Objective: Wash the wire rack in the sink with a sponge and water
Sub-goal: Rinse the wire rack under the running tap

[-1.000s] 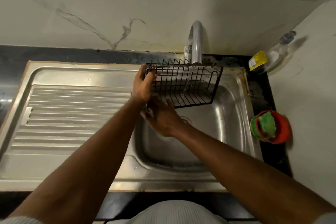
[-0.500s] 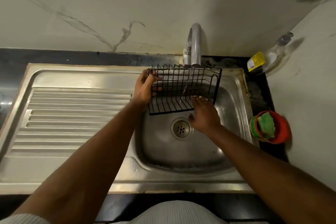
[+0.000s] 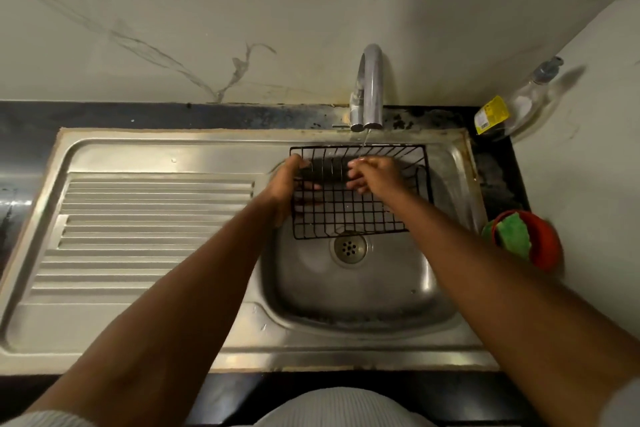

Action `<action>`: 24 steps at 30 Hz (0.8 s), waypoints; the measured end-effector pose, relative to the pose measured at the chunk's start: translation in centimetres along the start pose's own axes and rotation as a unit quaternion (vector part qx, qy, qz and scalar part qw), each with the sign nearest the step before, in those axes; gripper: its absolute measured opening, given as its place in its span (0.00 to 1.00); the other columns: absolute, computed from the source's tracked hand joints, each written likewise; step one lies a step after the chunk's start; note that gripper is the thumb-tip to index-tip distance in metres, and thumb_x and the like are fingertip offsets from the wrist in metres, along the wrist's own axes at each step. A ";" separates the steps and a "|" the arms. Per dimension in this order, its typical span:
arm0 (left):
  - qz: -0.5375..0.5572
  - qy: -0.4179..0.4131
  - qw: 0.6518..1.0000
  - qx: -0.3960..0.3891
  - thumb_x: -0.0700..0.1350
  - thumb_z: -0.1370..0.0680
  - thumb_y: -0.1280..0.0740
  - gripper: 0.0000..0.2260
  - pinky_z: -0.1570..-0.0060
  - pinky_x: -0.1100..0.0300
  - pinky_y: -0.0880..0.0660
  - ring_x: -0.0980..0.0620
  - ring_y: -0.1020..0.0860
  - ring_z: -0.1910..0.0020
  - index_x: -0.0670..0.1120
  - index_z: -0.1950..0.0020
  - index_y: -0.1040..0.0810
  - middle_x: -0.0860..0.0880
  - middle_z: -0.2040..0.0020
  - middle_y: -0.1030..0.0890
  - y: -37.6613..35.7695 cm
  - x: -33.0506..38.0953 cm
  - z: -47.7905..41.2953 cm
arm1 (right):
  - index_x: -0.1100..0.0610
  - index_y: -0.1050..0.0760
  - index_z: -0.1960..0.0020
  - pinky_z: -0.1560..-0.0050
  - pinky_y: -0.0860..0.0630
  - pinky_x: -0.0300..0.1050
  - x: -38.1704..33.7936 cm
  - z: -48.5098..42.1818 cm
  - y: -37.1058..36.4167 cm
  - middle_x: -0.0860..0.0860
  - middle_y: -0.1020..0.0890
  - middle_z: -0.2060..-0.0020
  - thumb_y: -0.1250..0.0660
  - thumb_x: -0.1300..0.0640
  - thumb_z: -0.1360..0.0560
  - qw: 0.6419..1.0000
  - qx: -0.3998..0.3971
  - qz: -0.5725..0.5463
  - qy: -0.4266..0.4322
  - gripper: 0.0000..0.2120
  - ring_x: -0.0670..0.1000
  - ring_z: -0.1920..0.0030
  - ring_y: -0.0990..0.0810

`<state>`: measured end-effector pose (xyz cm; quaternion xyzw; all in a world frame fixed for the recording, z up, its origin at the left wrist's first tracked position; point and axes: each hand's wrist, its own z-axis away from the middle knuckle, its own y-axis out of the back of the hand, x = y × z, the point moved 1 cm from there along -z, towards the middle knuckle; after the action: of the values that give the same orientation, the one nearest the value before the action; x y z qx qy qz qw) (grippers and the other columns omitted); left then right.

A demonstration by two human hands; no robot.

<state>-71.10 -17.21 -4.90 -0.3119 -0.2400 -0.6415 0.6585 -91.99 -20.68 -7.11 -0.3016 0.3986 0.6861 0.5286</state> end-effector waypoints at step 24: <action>0.033 0.003 0.999 -0.003 0.58 0.16 0.44 0.21 0.34 0.36 0.27 0.33 0.20 0.39 0.47 0.33 0.23 0.37 0.43 0.19 0.1 -1.5 -0.3 | 0.58 0.19 0.48 0.70 0.26 0.37 1.7 -2.0 1.6 0.52 0.17 0.60 0.37 0.57 0.19 0.947 0.190 -0.186 -0.178 0.09 0.47 0.66 0.19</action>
<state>-71.11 -16.39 -6.14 -0.3193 -0.2256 -0.6215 0.6789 -94.01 -21.77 -9.20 -0.1376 0.3582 0.5291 0.7568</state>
